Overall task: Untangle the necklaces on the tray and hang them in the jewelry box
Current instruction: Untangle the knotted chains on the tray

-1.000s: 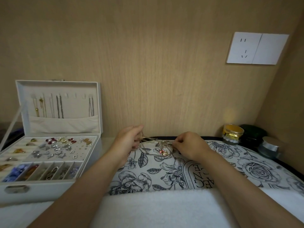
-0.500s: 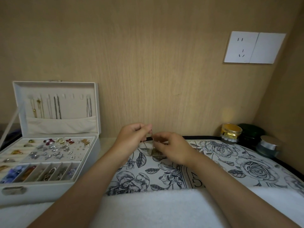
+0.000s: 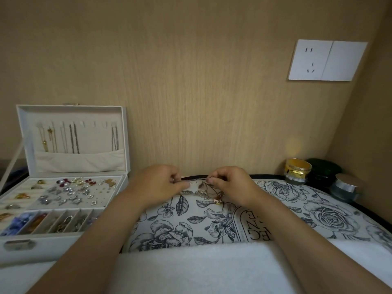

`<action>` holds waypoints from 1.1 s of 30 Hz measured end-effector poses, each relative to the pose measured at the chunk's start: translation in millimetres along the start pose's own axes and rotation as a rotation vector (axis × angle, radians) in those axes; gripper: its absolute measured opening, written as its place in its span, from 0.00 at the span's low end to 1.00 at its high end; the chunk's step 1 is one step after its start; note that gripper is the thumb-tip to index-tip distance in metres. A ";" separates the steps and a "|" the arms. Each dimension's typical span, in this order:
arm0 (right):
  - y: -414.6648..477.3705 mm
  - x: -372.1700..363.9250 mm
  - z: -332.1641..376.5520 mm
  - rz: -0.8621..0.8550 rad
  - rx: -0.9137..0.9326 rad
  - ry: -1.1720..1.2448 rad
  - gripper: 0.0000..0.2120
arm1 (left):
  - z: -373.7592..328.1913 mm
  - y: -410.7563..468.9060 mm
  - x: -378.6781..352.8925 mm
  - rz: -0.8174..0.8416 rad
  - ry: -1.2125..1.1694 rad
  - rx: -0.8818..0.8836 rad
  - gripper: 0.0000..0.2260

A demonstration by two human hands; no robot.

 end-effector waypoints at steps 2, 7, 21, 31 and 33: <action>-0.4 0.8 0.3 -0.011 0.002 -0.055 0.05 | 0.1 1.1 -3.7 0.069 0.138 0.001 0.12; -1.9 1.7 1.0 -0.054 -0.001 -0.134 0.04 | -2.4 3.1 -10.4 0.155 0.111 0.008 0.13; -0.6 -1.2 -6.7 -0.006 0.045 -0.190 0.14 | 7.7 0.9 -23.7 0.035 0.006 0.003 0.09; 0.0 -16.2 1.9 0.013 0.130 -0.434 0.06 | -13.2 2.4 -43.6 -0.104 0.063 -0.102 0.08; 0.8 -15.7 0.5 0.002 0.119 -0.460 0.05 | -15.9 3.3 -41.5 -0.093 0.073 -0.145 0.09</action>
Point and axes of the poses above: each hand's wrist, its own y-axis towards the middle knuckle, its own x-axis out of the back of the hand, z = x × y, the point moved 3 cm from there along y, towards the middle knuckle, and after that the axes turned 10 degrees about z, right-handed, at the moved point
